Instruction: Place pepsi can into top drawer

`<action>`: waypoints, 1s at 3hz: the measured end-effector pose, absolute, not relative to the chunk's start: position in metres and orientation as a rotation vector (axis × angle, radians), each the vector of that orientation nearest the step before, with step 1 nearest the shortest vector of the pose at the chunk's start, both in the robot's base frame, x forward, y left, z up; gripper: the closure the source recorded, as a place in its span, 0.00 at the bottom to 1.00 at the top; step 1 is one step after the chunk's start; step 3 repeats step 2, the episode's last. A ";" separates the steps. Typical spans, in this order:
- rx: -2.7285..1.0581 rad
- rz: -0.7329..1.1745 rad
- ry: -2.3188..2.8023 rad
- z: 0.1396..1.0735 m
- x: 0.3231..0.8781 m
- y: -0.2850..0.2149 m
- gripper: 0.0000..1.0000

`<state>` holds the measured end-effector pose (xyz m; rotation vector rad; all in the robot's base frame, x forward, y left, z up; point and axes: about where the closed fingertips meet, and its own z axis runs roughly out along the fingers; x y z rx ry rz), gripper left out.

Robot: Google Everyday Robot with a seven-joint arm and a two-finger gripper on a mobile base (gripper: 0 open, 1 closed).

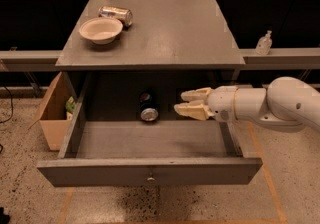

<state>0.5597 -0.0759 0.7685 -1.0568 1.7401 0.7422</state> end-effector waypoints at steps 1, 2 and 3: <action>-0.993 0.686 1.755 0.805 0.532 -0.126 0.80; -0.985 0.678 1.759 0.807 0.529 -0.132 0.79; -0.985 0.678 1.759 0.807 0.529 -0.132 0.79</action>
Offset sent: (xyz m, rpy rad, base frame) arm -0.0247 -0.0437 0.0327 -0.0005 -0.0145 -0.0615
